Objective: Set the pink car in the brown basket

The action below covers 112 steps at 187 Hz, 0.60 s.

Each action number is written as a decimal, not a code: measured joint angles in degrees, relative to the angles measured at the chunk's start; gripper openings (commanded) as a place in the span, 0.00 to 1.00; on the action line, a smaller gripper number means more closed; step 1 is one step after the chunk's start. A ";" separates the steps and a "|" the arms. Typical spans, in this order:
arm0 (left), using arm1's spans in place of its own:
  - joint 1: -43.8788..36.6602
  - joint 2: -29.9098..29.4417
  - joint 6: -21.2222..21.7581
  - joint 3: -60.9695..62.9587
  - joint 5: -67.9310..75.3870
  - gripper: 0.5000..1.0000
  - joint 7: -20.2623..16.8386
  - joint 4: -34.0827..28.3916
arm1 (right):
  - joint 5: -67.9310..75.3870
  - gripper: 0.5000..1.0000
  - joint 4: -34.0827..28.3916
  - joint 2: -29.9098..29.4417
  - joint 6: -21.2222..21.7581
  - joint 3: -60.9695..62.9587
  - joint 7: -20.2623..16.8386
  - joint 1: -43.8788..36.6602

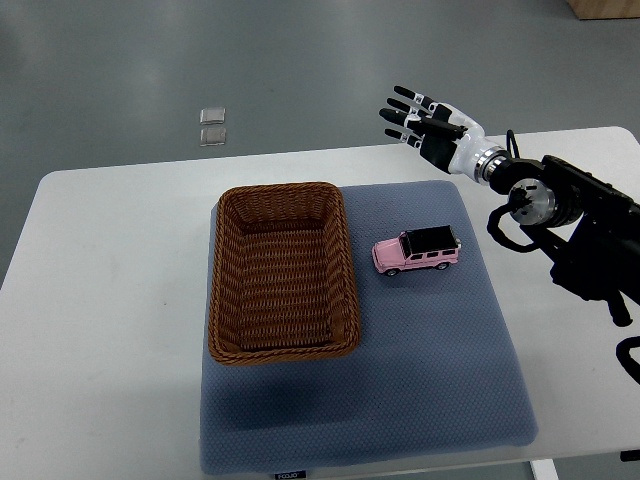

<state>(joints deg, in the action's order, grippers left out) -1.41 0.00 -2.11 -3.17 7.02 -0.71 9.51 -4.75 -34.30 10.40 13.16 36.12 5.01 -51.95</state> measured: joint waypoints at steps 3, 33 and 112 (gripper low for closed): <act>0.00 0.00 0.00 0.00 0.00 1.00 0.00 -0.01 | 0.00 0.83 0.01 -0.01 0.00 0.00 0.00 0.00; 0.00 0.00 0.04 -0.04 0.00 1.00 -0.05 -0.06 | -0.04 0.83 0.03 -0.03 -0.27 0.00 0.00 0.00; -0.01 0.00 0.53 -0.50 -0.09 1.00 -0.13 -0.89 | -1.11 0.83 -0.39 1.36 2.12 -0.95 1.70 0.17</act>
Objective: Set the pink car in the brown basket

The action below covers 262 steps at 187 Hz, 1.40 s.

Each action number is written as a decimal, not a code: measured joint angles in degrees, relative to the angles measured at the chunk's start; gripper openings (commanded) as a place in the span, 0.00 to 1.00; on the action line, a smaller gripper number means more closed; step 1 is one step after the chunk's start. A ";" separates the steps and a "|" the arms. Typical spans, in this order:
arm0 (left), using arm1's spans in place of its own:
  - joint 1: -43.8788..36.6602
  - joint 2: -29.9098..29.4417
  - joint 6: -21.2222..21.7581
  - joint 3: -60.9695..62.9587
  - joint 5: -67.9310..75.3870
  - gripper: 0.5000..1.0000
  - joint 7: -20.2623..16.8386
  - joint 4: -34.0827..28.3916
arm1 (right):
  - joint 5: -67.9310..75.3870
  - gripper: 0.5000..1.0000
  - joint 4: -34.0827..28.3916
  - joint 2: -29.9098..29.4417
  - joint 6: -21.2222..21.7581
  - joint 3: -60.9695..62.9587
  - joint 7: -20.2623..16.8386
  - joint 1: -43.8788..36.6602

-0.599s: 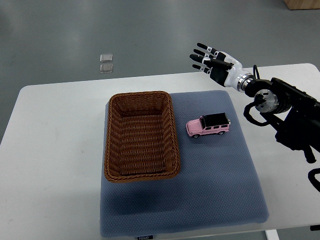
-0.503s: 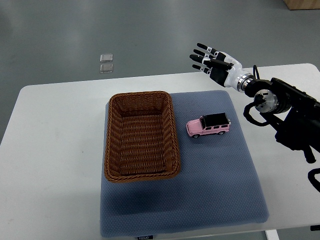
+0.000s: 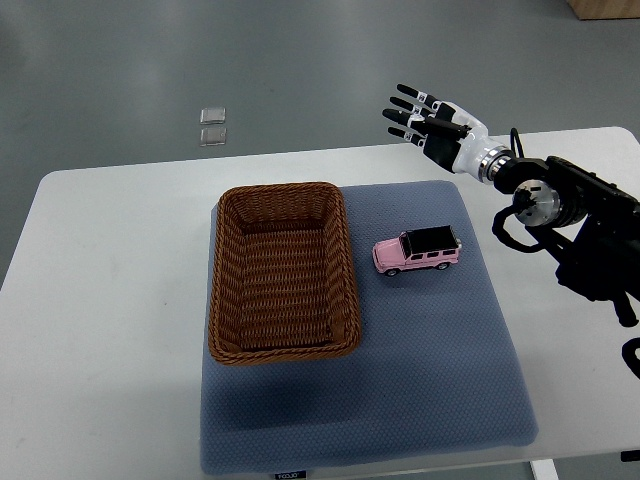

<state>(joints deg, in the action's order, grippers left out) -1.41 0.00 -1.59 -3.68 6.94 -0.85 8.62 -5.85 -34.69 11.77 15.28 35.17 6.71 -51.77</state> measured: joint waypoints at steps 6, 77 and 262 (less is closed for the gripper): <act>0.00 0.00 0.04 0.04 0.00 1.00 0.01 0.00 | -0.52 0.83 -0.02 0.36 0.87 -0.17 0.30 0.01; 0.01 0.00 0.10 -0.01 0.00 1.00 0.05 0.10 | -18.66 0.83 -0.03 5.11 11.17 -0.39 4.11 1.17; 0.10 0.00 0.10 0.00 0.00 1.00 0.03 0.08 | -71.59 0.83 -7.07 12.76 4.73 -15.91 22.83 -0.84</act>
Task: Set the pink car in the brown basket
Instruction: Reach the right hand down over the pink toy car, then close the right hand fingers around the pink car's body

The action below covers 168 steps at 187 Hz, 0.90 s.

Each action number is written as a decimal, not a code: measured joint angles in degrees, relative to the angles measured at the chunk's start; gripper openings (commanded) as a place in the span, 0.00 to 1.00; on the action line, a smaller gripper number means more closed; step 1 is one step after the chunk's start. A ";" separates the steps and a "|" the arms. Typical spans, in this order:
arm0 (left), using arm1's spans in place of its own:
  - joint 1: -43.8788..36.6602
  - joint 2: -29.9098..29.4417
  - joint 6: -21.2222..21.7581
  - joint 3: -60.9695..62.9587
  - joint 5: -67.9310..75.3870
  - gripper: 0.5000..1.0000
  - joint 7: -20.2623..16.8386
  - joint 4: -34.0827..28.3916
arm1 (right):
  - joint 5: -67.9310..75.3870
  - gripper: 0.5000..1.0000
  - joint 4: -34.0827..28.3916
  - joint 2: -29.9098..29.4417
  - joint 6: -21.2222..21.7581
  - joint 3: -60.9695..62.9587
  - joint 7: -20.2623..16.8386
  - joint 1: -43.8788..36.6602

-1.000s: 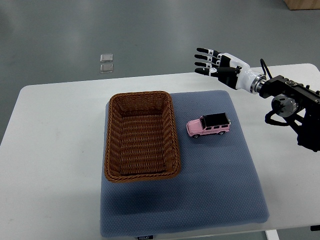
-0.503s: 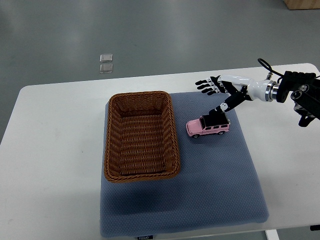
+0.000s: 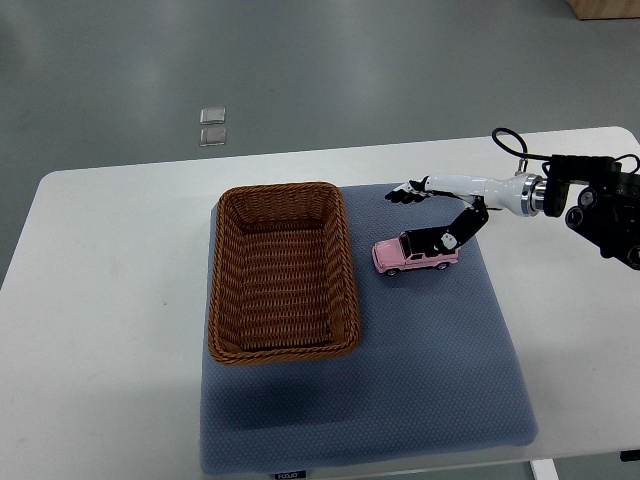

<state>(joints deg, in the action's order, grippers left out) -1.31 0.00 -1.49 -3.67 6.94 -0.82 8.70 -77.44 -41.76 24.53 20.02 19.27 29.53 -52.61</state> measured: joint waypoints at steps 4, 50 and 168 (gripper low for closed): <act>0.00 0.00 0.00 0.00 0.00 1.00 0.00 0.00 | -0.05 0.83 0.00 -0.02 -0.43 -0.55 0.00 -0.01; 0.00 0.00 0.00 0.00 0.01 1.00 0.00 0.00 | -0.17 0.83 0.26 -0.38 -4.23 -4.03 -0.03 0.57; 0.00 0.00 0.00 0.00 0.01 1.00 0.00 0.00 | -0.23 0.67 0.96 -1.06 -7.98 -4.09 -0.41 2.28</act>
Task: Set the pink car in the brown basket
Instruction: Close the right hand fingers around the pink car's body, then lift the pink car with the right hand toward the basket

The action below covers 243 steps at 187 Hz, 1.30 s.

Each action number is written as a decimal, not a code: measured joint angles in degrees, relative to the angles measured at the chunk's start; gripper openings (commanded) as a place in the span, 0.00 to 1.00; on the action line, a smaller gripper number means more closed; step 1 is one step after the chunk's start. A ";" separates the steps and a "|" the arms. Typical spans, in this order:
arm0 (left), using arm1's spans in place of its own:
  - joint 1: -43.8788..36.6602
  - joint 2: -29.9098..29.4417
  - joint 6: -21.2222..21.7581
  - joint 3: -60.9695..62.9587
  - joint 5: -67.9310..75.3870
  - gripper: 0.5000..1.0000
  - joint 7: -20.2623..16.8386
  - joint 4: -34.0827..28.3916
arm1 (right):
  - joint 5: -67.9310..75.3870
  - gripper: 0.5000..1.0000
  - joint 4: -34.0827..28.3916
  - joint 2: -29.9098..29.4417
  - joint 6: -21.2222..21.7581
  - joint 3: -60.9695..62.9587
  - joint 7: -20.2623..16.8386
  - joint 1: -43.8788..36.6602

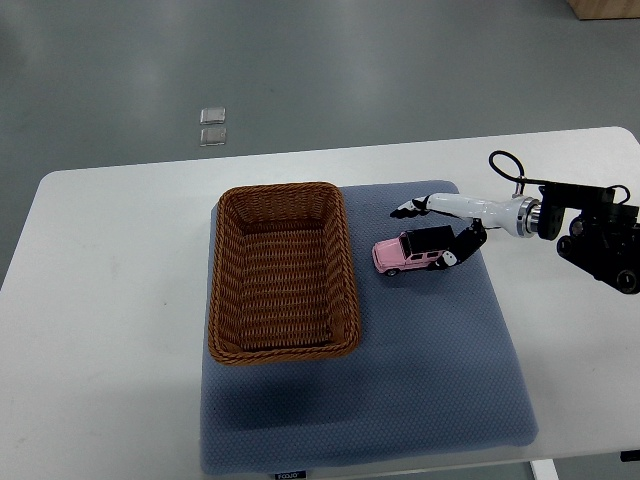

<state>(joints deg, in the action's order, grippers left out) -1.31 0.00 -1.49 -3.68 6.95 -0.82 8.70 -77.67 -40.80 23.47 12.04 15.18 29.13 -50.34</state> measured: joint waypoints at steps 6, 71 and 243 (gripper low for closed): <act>0.00 0.00 0.00 0.00 0.00 1.00 0.00 0.00 | -0.01 0.66 0.01 0.00 0.00 -0.03 -0.06 0.04; 0.00 0.00 0.00 0.00 0.00 1.00 0.02 0.00 | 0.03 0.22 0.02 0.00 -0.06 -1.27 -0.12 0.23; -0.01 0.00 0.00 0.00 0.00 1.00 -0.01 0.00 | 2.80 0.00 -0.08 1.84 0.56 0.11 0.49 -2.53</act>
<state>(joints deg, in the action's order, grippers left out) -1.33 0.00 -1.50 -3.68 6.95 -0.84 8.70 -74.87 -40.88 25.31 12.60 15.29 29.62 -52.87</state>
